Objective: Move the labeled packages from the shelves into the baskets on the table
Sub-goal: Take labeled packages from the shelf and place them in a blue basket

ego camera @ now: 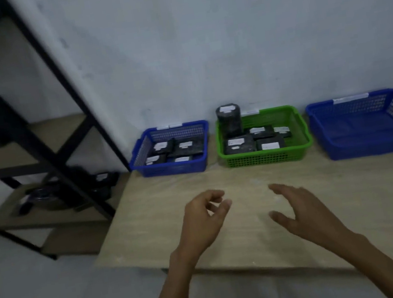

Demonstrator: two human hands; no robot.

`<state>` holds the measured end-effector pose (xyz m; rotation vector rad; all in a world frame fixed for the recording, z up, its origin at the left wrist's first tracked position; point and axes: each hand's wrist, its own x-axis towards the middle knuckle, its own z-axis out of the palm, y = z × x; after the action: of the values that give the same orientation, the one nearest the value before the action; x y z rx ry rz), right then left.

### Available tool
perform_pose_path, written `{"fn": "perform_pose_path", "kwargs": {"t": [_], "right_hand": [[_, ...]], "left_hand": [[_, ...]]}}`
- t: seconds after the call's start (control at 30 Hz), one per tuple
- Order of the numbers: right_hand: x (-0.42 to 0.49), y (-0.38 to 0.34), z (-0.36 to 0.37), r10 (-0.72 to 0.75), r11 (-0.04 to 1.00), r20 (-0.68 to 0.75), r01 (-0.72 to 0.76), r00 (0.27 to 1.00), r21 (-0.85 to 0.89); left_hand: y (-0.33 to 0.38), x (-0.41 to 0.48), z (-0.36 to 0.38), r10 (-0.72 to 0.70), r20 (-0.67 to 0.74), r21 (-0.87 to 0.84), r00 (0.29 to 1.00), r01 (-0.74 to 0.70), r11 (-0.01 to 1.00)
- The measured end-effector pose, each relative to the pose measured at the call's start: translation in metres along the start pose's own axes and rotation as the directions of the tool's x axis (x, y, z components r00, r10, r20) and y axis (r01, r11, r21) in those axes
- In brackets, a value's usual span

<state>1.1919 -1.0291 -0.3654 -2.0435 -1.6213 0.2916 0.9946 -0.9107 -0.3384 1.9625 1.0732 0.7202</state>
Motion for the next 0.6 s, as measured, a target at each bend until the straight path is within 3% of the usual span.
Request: {"fn": "perform_pose_path", "kwargs": {"t": [0.27,0.53,0.6], "right_hand": [[-0.075,-0.1,0.008,-0.132,0.991,0.14,0.134,0.981,-0.005],[-0.159,-0.191,0.049,-0.156,0.95,0.188,0.095,0.97,0.296],[-0.181,-0.218,0.059,-0.188,0.946,0.226,0.114,0.956,0.304]], "left_hand": [[-0.006,-0.13,-0.097,-0.071,-0.11,0.032,0.991,0.075,0.997],[-0.024,-0.284,-0.159,-0.152,-0.21,0.07,0.966,0.17,0.983],[-0.032,-0.312,-0.178,-0.168,-0.237,0.077,0.957,0.191,0.979]]}}
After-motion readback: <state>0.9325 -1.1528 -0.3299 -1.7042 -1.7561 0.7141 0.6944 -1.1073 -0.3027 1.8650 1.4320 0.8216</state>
